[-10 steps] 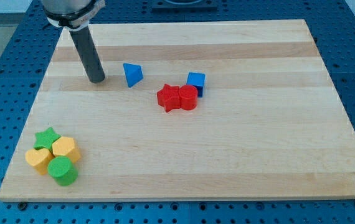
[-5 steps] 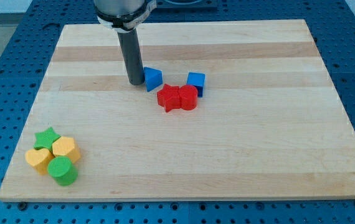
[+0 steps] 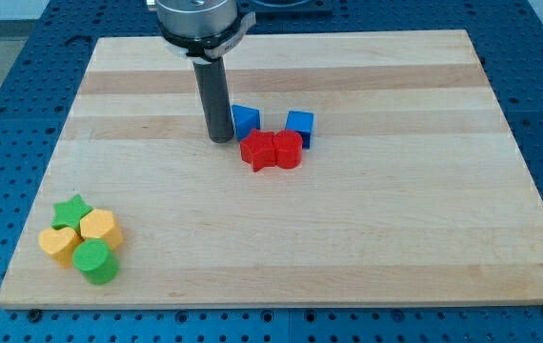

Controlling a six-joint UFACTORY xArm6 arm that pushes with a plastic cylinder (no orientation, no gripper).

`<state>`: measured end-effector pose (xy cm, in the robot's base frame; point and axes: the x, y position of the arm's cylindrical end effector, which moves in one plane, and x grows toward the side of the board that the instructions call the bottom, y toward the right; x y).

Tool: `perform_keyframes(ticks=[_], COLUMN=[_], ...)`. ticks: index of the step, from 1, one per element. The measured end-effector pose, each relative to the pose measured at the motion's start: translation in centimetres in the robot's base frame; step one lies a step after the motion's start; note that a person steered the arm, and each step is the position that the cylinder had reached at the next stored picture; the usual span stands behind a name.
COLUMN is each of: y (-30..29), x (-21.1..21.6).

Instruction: Push the blue triangle towards top of red star

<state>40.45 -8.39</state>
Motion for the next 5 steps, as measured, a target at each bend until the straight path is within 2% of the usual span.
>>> perform_keyframes(ticks=[3,5], y=[-2.3,1.6], x=[-2.6,-2.6])
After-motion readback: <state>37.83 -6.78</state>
